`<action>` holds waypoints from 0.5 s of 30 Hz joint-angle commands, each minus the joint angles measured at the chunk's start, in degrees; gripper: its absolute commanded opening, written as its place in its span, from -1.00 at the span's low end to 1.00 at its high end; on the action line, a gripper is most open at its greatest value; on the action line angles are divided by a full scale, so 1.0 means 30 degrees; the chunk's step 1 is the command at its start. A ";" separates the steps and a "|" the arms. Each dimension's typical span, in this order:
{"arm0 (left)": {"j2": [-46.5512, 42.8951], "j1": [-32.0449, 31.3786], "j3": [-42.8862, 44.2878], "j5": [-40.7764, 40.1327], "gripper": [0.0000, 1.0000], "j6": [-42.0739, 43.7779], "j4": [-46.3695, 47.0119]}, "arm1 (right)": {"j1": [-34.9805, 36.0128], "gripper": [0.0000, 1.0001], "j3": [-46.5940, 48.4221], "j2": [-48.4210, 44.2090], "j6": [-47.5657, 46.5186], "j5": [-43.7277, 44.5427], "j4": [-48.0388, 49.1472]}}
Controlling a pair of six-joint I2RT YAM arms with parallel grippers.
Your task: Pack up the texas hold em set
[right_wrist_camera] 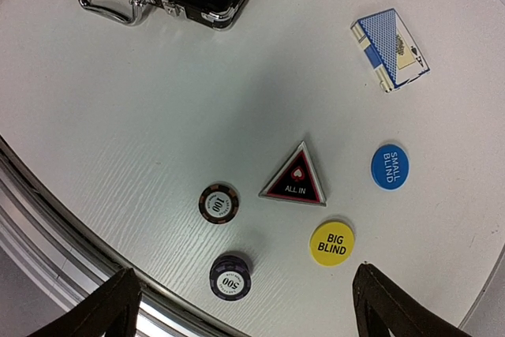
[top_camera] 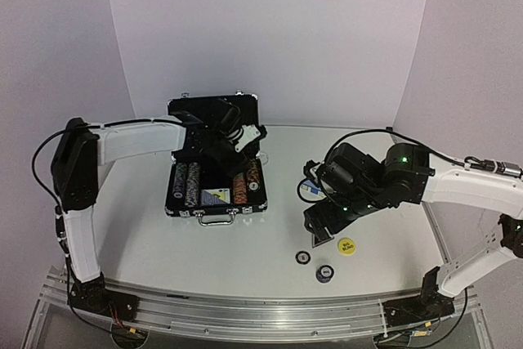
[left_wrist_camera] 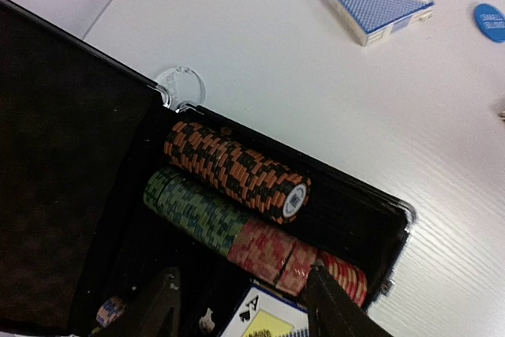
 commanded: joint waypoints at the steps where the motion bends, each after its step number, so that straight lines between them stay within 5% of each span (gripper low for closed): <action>1: -0.6391 -0.0045 -0.2973 0.2177 0.87 -0.5783 0.4065 | -0.0210 0.83 -0.0577 0.0504 0.1000 -0.0502 0.0734; 5: -1.1534 -0.0055 -0.8100 0.5021 0.99 -1.0244 0.7509 | -0.0515 0.85 -0.1150 0.1694 0.1833 -0.1652 0.1457; 15: -1.8585 -0.0078 -1.5002 0.2088 0.99 -1.6677 0.5991 | -0.1347 0.84 -0.1035 0.6131 0.3491 -0.4344 0.3262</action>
